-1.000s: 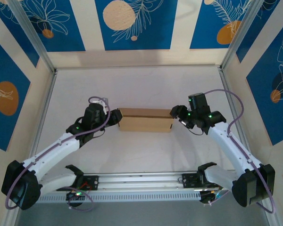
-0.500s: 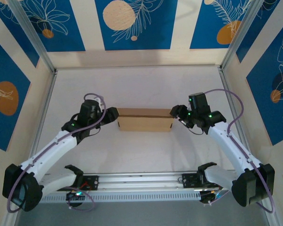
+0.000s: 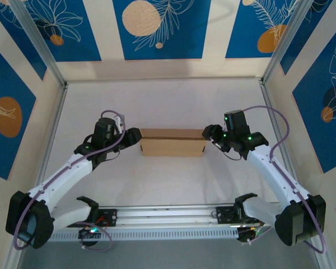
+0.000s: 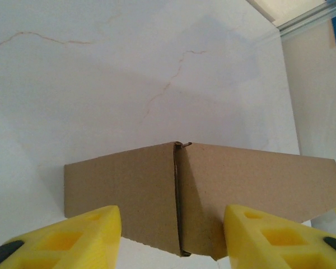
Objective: Fold the paper box
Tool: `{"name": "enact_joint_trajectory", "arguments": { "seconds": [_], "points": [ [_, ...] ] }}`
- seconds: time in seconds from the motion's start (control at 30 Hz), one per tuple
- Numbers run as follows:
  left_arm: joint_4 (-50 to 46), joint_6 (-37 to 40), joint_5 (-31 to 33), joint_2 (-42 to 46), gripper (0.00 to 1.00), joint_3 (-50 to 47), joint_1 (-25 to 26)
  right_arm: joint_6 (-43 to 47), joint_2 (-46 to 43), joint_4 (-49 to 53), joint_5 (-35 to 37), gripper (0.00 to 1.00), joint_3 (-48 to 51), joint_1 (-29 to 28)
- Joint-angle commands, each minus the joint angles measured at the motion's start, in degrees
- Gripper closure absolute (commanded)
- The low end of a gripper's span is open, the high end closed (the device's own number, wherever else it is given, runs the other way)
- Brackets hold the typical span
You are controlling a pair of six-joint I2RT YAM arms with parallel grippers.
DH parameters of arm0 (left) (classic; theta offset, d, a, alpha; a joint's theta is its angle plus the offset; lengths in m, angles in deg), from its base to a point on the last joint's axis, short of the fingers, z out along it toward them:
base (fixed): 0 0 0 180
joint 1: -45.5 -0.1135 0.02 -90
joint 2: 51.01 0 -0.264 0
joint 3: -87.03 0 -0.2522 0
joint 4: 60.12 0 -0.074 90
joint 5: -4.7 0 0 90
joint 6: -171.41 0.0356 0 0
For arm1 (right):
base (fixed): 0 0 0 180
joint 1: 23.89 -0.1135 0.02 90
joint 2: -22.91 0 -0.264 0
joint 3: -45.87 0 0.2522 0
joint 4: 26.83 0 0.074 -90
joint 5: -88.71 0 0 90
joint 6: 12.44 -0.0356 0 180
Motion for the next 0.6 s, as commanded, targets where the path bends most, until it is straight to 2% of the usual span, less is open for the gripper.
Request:
{"name": "enact_joint_trajectory", "arguments": {
  "seconds": [0.0,0.17,0.4,0.57],
  "points": [
    [-0.07,-2.01,-1.16,-1.59,0.53,-4.10,-0.43,0.80,1.04,3.97,0.94,0.43,2.33,0.37],
    [-1.65,-2.45,0.29,-1.55,0.58,-6.15,-0.35,1.34,1.13,4.79,2.25,0.44,2.69,0.30],
    [-2.69,-2.92,1.92,-2.49,0.64,-8.63,-0.34,1.11,2.02,4.09,3.11,0.50,4.72,-0.12],
    [-1.65,-3.58,0.84,-4.26,0.67,-9.38,-0.34,1.00,3.13,3.78,3.71,0.62,5.20,-0.35]
  ]
}}
